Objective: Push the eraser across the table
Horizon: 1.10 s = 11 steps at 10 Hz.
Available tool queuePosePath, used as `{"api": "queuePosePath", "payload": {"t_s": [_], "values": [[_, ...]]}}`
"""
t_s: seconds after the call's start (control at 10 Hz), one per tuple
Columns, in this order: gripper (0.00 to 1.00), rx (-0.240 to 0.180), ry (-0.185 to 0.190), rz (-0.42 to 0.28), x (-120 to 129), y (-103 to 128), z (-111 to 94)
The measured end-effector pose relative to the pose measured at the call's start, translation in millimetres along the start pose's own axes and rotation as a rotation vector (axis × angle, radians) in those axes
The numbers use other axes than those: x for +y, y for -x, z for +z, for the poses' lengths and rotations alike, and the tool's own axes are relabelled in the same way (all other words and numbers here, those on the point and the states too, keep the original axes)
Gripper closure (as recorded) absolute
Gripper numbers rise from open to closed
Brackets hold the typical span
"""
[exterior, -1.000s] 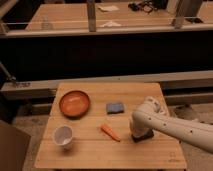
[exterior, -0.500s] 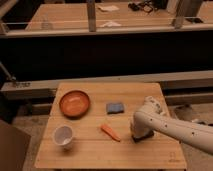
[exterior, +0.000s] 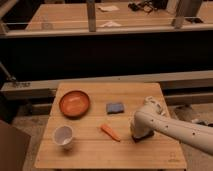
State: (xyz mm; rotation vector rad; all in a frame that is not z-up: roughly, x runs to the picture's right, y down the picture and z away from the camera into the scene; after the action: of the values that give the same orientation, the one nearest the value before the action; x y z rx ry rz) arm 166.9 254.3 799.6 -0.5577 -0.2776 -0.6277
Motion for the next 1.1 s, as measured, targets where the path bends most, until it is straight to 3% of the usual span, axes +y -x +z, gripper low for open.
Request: {"api": "queuePosePath", "payload": {"t_s": [1.1], "values": [[0.97,-0.004,-0.01,-0.003,-2.2,-2.5,0.4]]}}
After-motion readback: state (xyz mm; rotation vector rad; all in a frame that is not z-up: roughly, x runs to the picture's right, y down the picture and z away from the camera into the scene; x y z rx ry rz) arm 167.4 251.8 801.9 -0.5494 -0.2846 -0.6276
